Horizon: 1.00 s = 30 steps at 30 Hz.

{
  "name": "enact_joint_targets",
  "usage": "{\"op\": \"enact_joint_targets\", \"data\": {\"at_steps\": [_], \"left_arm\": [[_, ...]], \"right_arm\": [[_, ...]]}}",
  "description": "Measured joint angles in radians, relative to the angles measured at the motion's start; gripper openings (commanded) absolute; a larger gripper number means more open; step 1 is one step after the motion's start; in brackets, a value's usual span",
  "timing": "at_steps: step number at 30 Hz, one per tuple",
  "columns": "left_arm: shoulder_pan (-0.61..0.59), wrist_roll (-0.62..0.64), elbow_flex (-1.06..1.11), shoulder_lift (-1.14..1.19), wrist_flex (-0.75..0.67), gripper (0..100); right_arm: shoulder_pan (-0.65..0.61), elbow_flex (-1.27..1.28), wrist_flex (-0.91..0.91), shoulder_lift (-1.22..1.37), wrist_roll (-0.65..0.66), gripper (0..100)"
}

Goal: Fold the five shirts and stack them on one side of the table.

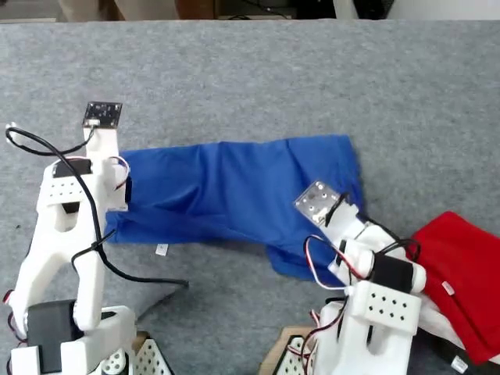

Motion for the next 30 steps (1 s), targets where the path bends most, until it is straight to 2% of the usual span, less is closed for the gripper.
{"op": "enact_joint_targets", "data": {"at_steps": [6,12,17,20,22,24,25,27,30], "left_arm": [[0.0,0.0,0.012,0.0,-0.02,3],[0.0,0.086,0.011,0.0,-0.021,24],[-0.015,0.17,-0.068,0.0,0.074,26],[-0.037,0.189,-0.143,0.0,0.13,24],[-0.057,0.193,-0.204,0.0,0.167,15],[-0.061,0.196,-0.273,0.0,0.187,3],[-0.061,0.196,-0.304,0.0,0.186,1],[-0.041,0.226,-0.336,0.0,0.178,5],[0.034,0.284,-0.341,0.028,0.149,2]], "right_arm": [[0.0,0.035,0.0,-0.025,0.068,2.7],[0.0,0.04,0.063,-0.077,0.132,18.4],[0.0,0.009,0.166,-0.164,0.196,18.3],[0.0,-0.031,0.201,-0.196,0.203,9.5],[0.0,-0.057,0.198,-0.196,0.203,0.2],[0.0,-0.078,0.155,-0.175,0.181,2.2],[0.0,-0.089,0.121,-0.149,0.166,1.9],[-0.006,-0.115,0.051,-0.071,0.133,0.9],[-0.061,-0.187,-0.049,0.094,0.058,0.7]]}}
